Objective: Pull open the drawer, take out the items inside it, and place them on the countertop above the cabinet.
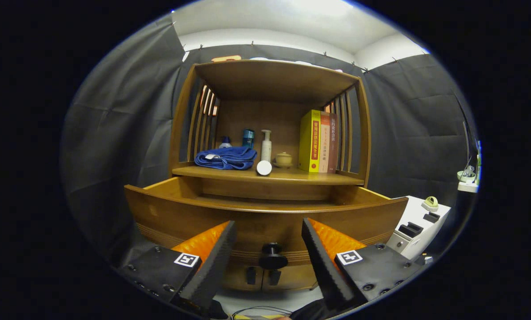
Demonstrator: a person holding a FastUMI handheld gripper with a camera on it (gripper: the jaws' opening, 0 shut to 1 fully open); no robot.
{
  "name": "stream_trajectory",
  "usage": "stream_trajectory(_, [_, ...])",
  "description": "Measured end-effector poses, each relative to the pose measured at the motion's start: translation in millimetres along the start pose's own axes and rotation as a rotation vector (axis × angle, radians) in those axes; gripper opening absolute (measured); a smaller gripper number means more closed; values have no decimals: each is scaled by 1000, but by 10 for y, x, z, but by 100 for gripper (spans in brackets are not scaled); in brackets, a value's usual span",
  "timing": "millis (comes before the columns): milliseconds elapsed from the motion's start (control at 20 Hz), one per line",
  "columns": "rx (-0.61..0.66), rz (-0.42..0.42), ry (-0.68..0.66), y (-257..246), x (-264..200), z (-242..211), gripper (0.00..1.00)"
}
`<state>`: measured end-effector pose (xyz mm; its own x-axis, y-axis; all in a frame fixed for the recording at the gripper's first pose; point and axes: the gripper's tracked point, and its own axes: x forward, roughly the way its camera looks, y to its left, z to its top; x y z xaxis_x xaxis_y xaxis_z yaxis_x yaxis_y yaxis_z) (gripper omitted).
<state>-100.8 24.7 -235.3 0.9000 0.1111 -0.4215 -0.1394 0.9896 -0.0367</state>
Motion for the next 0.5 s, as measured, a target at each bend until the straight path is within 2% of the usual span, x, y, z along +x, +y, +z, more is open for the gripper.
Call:
stream_trajectory(300, [2, -19, 45, -23, 149, -185, 96])
stream_trajectory(500, [27, 4, 53, 50, 182, -212, 96])
